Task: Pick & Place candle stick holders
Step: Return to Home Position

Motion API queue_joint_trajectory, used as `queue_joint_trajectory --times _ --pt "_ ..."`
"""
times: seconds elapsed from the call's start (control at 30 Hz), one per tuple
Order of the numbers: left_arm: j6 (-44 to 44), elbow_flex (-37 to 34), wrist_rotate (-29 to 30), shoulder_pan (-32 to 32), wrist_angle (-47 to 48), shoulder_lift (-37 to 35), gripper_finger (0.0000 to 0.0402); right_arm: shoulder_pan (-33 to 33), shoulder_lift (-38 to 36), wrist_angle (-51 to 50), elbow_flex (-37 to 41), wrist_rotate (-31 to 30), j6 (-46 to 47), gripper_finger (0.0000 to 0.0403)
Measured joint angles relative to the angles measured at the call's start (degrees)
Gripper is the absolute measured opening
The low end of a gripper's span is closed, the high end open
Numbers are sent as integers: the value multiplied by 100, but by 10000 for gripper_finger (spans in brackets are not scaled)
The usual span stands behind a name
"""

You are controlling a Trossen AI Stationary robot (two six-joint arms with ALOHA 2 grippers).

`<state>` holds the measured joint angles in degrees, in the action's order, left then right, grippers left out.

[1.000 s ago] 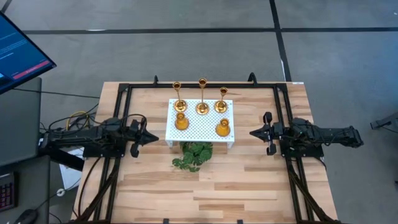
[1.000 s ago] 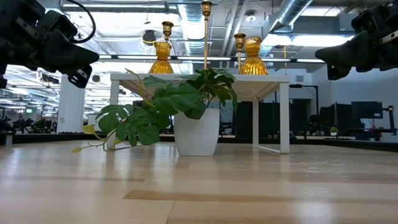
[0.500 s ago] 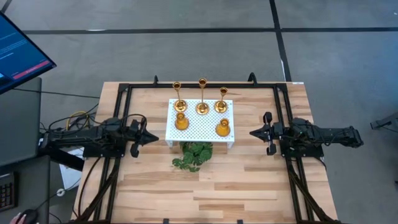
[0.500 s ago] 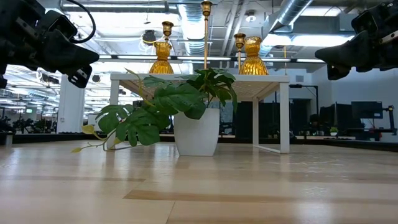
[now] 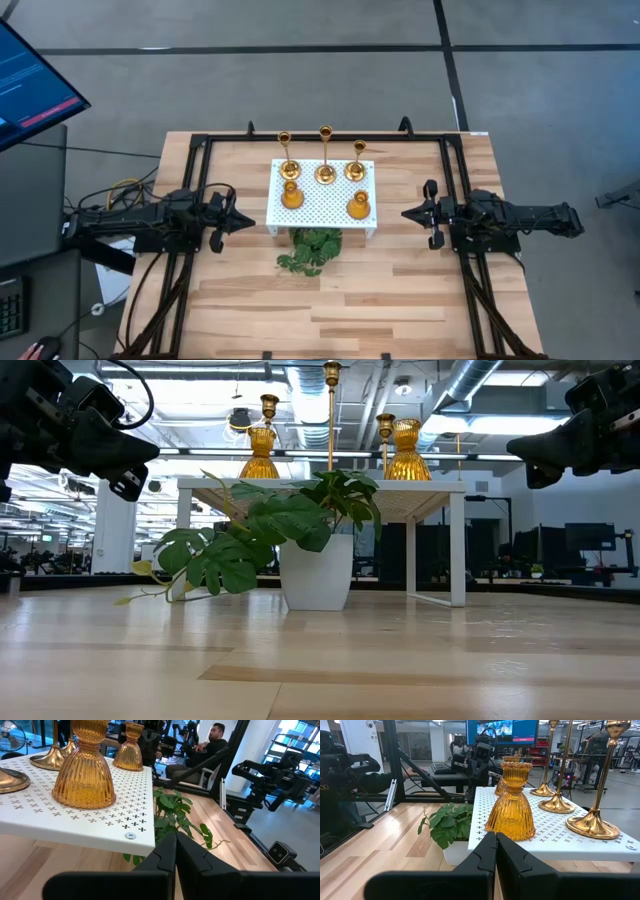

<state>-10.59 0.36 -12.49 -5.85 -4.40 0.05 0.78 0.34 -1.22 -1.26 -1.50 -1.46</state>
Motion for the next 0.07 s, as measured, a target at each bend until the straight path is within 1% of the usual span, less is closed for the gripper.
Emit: queue_joint_trajectory --times 0.07 --pt "2 0 -2 0 0 0 6 0 0 1 0 0 1 0"
